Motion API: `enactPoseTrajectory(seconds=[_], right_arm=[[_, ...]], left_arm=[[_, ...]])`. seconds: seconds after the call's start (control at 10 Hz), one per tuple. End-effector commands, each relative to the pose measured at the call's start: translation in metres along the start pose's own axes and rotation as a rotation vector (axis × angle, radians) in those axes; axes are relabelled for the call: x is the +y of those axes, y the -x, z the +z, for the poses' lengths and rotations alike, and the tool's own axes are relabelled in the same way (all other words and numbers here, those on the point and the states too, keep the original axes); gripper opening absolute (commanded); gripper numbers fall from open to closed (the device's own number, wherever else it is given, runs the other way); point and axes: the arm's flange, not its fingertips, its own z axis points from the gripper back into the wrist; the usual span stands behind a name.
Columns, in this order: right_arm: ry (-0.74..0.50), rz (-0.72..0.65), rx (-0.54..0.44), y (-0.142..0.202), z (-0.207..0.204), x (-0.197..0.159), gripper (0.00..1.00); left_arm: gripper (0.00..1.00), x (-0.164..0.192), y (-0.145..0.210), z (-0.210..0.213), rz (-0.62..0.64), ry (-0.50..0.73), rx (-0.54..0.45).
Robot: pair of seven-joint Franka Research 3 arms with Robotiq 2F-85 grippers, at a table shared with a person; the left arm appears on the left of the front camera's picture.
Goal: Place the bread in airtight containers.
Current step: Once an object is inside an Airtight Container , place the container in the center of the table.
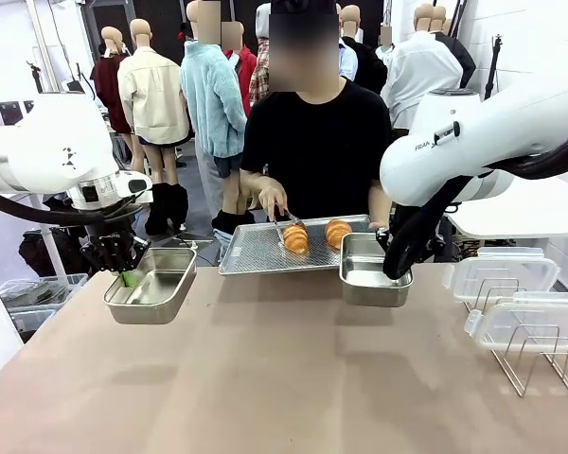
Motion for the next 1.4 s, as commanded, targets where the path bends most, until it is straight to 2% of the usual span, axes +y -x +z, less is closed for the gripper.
enactPoseTrajectory(seconds=[0.0,1.3], right_arm=[[-0.019,0.006,-0.015,-0.0001,0.0027,0.0008,0.0],[-0.019,0.006,-0.015,-0.0001,0.0027,0.0008,0.0]], left_arm=[[0.0,0.0018,-0.0019,0.0048,-0.009,-0.014,-0.017],[0.0,0.0018,-0.0019,0.0048,-0.009,-0.014,-0.017]])
